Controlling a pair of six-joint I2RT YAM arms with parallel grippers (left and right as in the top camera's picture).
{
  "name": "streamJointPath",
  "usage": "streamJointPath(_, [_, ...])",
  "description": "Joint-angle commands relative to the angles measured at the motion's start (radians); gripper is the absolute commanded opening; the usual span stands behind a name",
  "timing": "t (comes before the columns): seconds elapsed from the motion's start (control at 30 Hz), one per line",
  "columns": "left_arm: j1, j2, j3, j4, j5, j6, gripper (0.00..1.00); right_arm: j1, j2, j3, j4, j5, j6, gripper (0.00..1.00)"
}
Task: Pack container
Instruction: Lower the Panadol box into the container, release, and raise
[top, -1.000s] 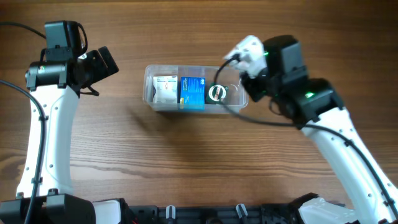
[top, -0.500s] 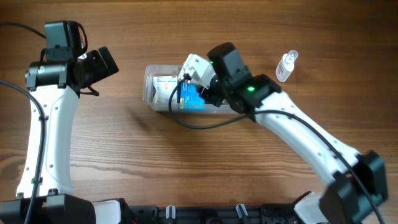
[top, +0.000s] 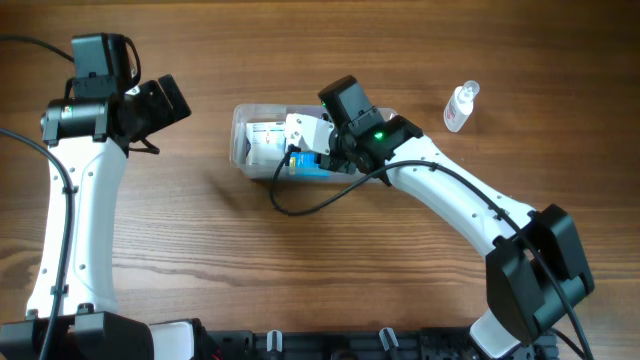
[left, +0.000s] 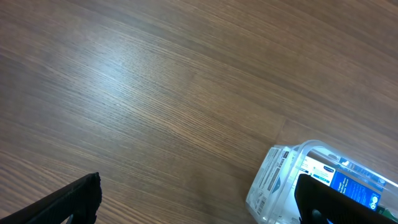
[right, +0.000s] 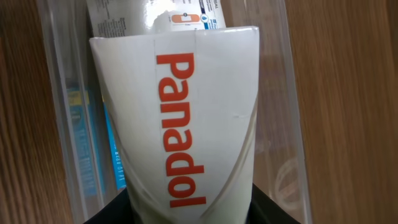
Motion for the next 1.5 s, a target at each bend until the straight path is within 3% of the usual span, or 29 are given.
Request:
streamJointPath(0.0, [0.004,-0.007,0.005,0.002,0.008,0.019,1.00,0.005,0.032,0.019,0.016,-0.005,-0.113,0.43])
streamJointPath(0.57, [0.004,-0.007,0.005,0.002,0.008,0.019,1.00,0.004,0.143,0.019,0.103,-0.001,-0.108,0.43])
streamJointPath(0.63, [0.004,-0.007,0.005,0.002,0.008,0.019,1.00,0.004,0.156,0.019,0.105,-0.001,-0.108,0.48])
streamJointPath(0.7, [0.004,-0.007,0.005,0.002,0.008,0.019,1.00,0.004,0.159,0.019,0.114,-0.002,-0.078,0.65])
streamJointPath(0.77, [0.004,-0.007,0.005,0.002,0.008,0.019,1.00,0.004,0.159,0.019,0.134,0.003,-0.049,0.73])
streamJointPath(1.03, [0.004,-0.007,0.005,0.002,0.008,0.019,1.00,0.004,0.103,0.019,0.194,0.040,0.102,0.80])
streamJointPath(1.1, [0.004,-0.007,0.005,0.002,0.008,0.019,1.00,0.004,0.050,0.019,0.200,0.039,0.133,0.72])
streamJointPath(1.13, [0.004,-0.007,0.005,0.002,0.008,0.019,1.00,0.004,0.032,0.019,0.200,0.039,0.143,0.63])
streamJointPath(1.2, [0.004,-0.007,0.005,0.002,0.008,0.019,1.00,0.004,-0.005,0.019,0.203,0.039,0.214,0.34])
streamJointPath(1.23, [0.004,-0.007,0.005,0.002,0.008,0.019,1.00,0.004,-0.010,0.019,0.203,0.039,0.245,0.24])
streamJointPath(1.33, [0.004,-0.007,0.005,0.002,0.008,0.019,1.00,0.004,-0.008,0.019,0.194,0.002,0.377,0.13])
streamJointPath(1.37, [0.004,-0.007,0.005,0.002,0.008,0.019,1.00,0.004,-0.008,0.019,0.188,-0.024,0.402,0.04])
streamJointPath(1.47, [0.004,-0.007,0.005,0.002,0.008,0.019,1.00,0.004,-0.008,0.019,0.180,-0.071,0.524,0.04])
